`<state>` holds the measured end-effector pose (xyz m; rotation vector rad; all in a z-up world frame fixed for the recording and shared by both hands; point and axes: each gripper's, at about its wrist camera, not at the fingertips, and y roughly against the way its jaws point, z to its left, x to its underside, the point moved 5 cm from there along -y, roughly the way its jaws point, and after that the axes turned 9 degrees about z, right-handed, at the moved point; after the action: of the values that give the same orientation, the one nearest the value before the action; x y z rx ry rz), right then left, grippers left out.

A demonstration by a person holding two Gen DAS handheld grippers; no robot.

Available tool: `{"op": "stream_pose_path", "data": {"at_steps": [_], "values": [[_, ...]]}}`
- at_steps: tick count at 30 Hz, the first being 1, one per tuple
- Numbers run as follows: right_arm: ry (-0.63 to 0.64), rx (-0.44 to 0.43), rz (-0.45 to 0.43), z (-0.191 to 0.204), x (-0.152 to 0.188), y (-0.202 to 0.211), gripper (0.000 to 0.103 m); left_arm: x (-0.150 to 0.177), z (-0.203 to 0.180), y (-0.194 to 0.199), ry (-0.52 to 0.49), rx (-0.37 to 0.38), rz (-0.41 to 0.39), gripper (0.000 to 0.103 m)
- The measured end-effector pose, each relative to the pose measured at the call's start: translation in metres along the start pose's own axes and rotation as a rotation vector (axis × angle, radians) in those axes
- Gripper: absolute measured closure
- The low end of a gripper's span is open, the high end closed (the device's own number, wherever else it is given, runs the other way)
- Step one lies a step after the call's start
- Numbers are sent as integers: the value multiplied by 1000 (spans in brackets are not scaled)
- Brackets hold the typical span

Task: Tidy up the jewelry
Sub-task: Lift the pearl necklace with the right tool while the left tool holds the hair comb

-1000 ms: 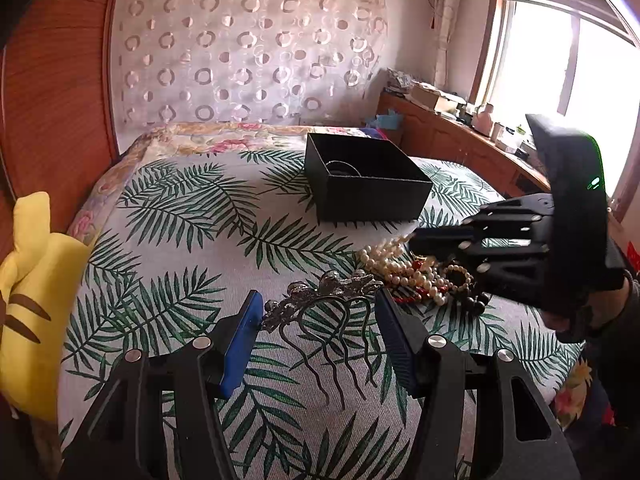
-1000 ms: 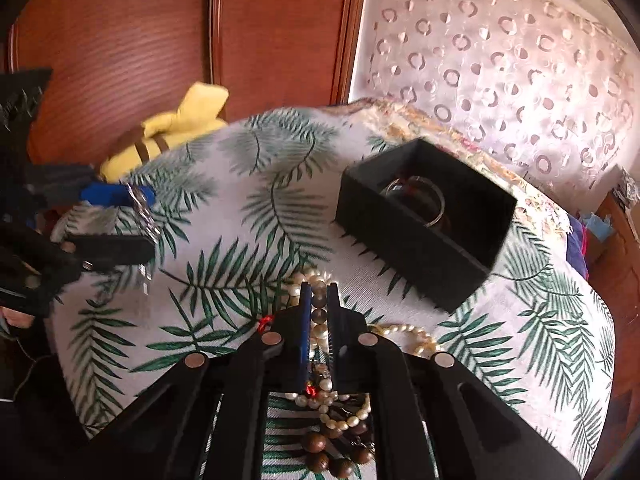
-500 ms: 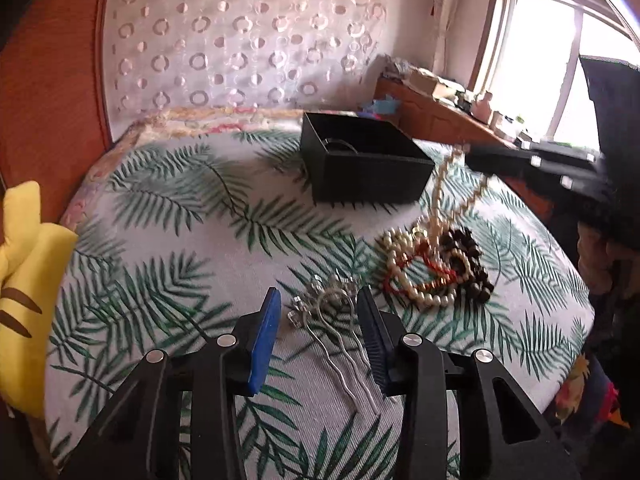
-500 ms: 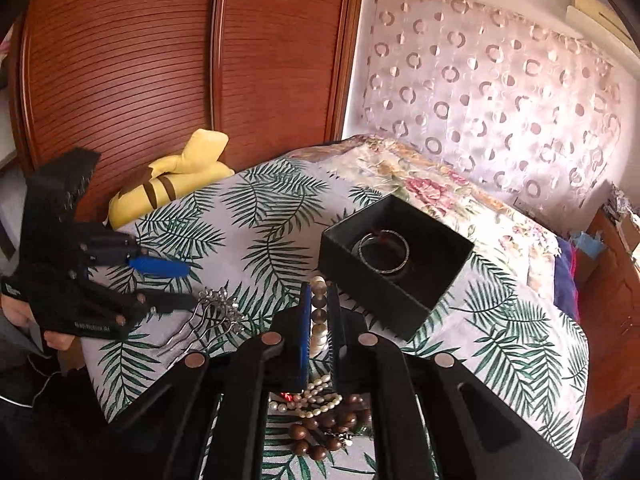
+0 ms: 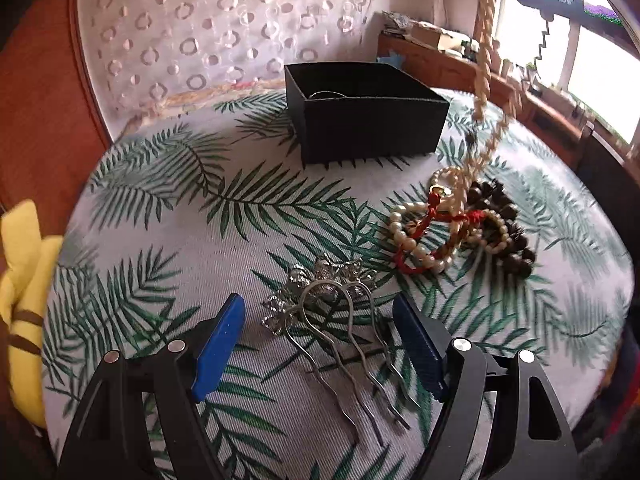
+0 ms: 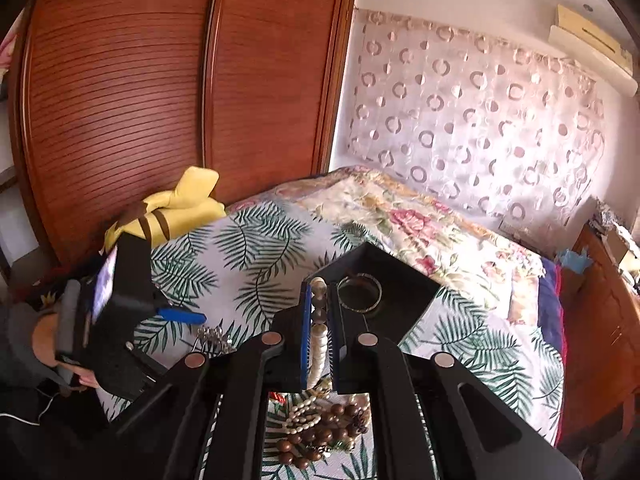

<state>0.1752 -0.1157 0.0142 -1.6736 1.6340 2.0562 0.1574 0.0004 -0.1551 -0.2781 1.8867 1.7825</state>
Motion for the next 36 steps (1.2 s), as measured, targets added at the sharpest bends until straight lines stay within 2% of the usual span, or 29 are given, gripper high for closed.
{"op": "stream_pose_path", "data": {"at_steps": [2, 3, 4, 10, 19, 26, 28, 36], "values": [[-1, 3, -12, -2, -3, 6, 94, -2, -2, -1, -5, -1, 2, 34], [-1, 5, -19, -3, -5, 9, 94, -2, -2, 0, -9, 2, -4, 45], [-1, 8, -28, -4, -8, 13, 94, -3, -2, 1, -13, 6, -11, 50], [11, 22, -61, -8, -22, 32, 94, 0, 4, 6, 3, 31, -22, 51], [22, 38, -108, -11, -38, 56, 94, -5, 9, 22, 32, 49, -84, 51], [42, 51, -52, -10, -36, 43, 94, -12, 8, 35, 38, 61, -122, 51], [28, 22, -64, -9, -37, 45, 94, -13, 7, 37, 37, 62, -127, 51], [36, 51, -104, -10, -53, 58, 94, -17, 5, 47, 37, 70, -155, 51]]}}
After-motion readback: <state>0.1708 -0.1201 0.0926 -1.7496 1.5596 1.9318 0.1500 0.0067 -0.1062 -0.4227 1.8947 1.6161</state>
